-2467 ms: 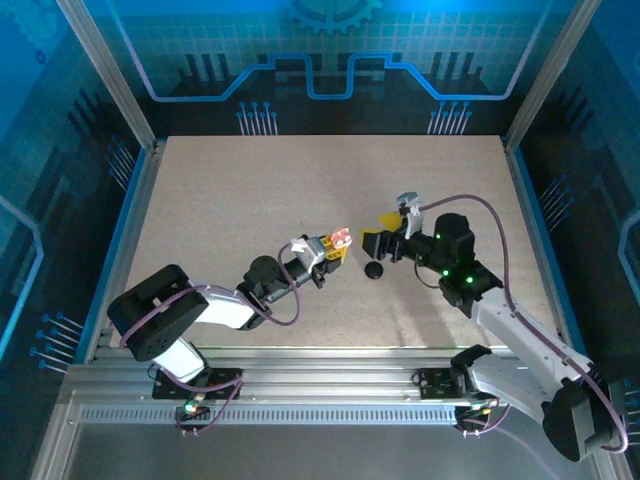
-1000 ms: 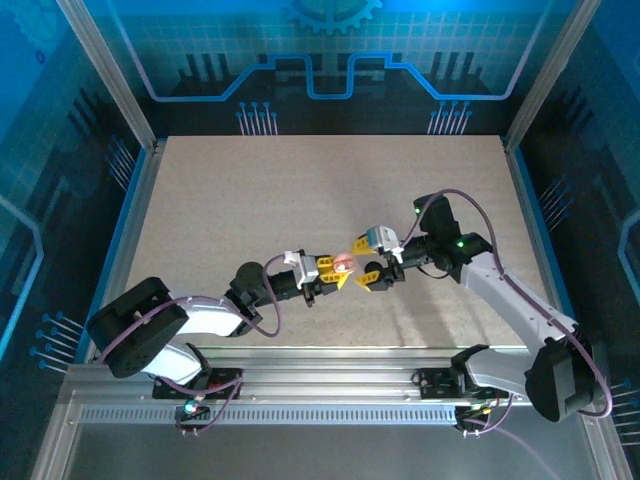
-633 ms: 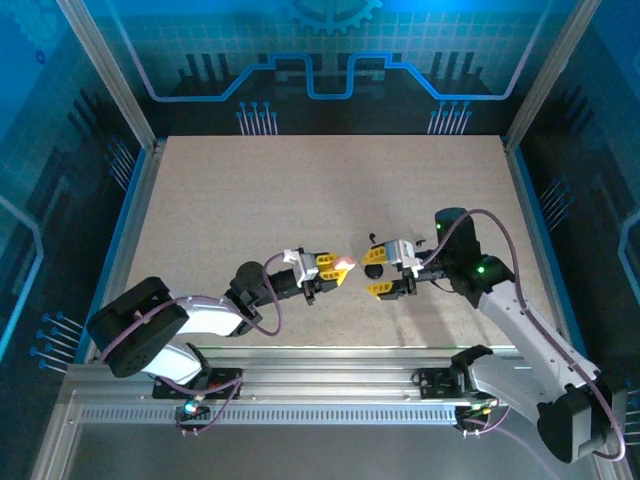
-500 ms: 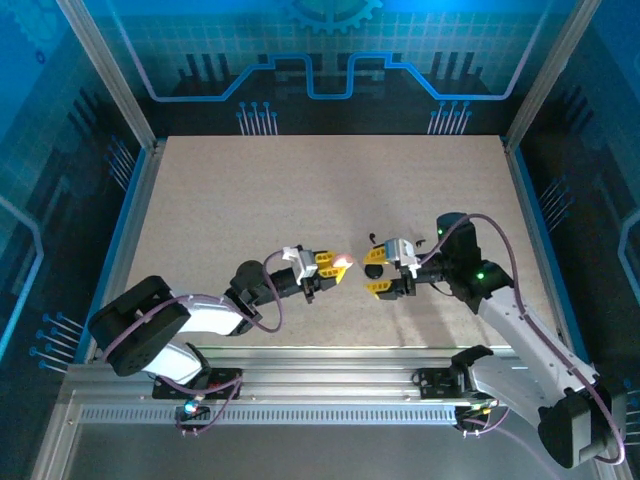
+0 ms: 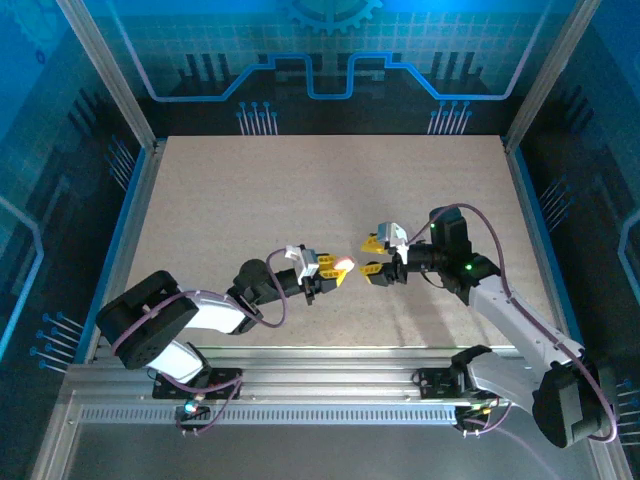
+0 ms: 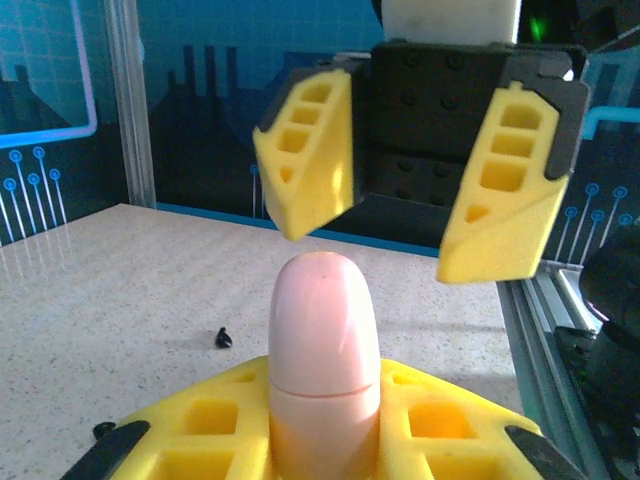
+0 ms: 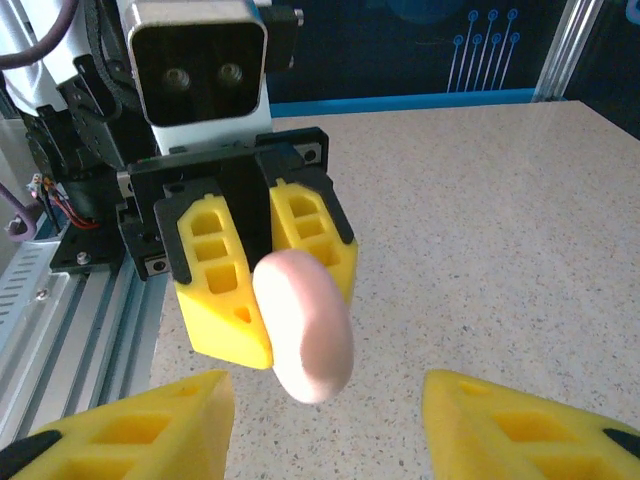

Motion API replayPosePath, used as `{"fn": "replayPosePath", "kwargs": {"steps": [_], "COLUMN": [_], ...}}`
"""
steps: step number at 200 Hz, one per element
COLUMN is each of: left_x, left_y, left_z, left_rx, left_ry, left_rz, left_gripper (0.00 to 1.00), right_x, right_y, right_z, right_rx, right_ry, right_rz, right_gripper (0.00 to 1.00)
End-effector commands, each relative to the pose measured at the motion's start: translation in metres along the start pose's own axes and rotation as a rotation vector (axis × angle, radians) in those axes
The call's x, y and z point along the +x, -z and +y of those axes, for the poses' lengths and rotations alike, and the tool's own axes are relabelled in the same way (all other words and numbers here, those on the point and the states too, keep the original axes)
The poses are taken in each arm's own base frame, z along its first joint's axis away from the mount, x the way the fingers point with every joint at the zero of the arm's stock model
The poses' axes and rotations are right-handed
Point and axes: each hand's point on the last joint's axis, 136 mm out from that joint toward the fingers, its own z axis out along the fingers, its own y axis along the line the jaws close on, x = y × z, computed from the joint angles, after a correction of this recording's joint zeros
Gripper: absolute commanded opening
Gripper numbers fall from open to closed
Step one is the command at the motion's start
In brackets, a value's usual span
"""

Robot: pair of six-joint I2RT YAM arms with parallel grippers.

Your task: Insert the wireless bluetooth earbuds into the charging case

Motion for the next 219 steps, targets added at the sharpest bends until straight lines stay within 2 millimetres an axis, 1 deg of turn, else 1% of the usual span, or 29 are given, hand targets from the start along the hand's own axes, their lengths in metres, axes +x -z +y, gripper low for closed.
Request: {"fn": "replayPosePath", "kwargs": {"steps": [1, 15, 22, 30, 40, 48, 67, 89, 119, 135, 162, 169, 172, 188, 219], "left_x": [-0.016, -0.017, -0.017, -0.017, -0.017, -0.016, -0.010, 0.002, 0.020, 0.037, 0.063, 0.066, 0.072, 0.081, 0.098], "left_y": [-0.004, -0.004, -0.004, -0.003, 0.000, 0.003, 0.012, 0.022, 0.032, 0.034, 0.033, 0.031, 0.033, 0.033, 0.041], "left_z": [-0.003, 0.001, 0.006, 0.014, 0.023, 0.031, 0.047, 0.073, 0.109, 0.125, 0.137, 0.140, 0.140, 0.145, 0.159], "left_rx": [0.035, 0.016, -0.010, -0.041, -0.064, -0.087, -0.141, -0.223, -0.338, -0.399, -0.489, -0.508, -0.524, -0.575, -0.686], "left_ry": [-0.013, -0.007, 0.015, 0.051, 0.117, 0.164, 0.248, 0.371, 0.583, 0.715, 0.844, 0.863, 0.879, 0.927, 1.025], "left_rz": [-0.050, -0.052, -0.054, -0.054, -0.054, -0.054, -0.046, -0.025, -0.001, 0.062, 0.212, 0.251, 0.281, 0.381, 0.542], "left_gripper": [0.21, 0.21, 0.21, 0.21, 0.21, 0.20, 0.20, 0.19, 0.18, 0.16, 0.15, 0.15, 0.15, 0.16, 0.19], "right_x": [-0.026, -0.028, -0.028, -0.028, -0.028, -0.027, -0.025, -0.017, 0.003, 0.012, 0.021, 0.023, 0.023, 0.028, 0.034], "right_y": [0.000, -0.002, -0.003, -0.003, -0.002, 0.001, 0.003, 0.000, -0.007, -0.012, -0.014, -0.013, -0.013, -0.009, 0.003], "right_z": [0.003, 0.002, -0.001, -0.010, -0.029, -0.043, -0.054, -0.061, -0.070, -0.071, -0.074, -0.075, -0.075, -0.076, -0.075], "right_rx": [-0.043, -0.040, -0.025, 0.020, 0.122, 0.197, 0.256, 0.286, 0.323, 0.322, 0.358, 0.371, 0.376, 0.411, 0.480], "right_ry": [0.057, 0.055, 0.041, 0.010, -0.069, -0.126, -0.208, -0.309, -0.481, -0.544, -0.588, -0.601, -0.605, -0.640, -0.662], "right_rz": [-0.065, -0.063, -0.060, -0.053, -0.046, -0.049, -0.058, -0.049, -0.018, 0.000, 0.021, 0.028, 0.031, 0.053, 0.052], "right_gripper": [0.52, 0.52, 0.52, 0.52, 0.55, 0.56, 0.56, 0.56, 0.57, 0.57, 0.57, 0.57, 0.57, 0.56, 0.56]}}
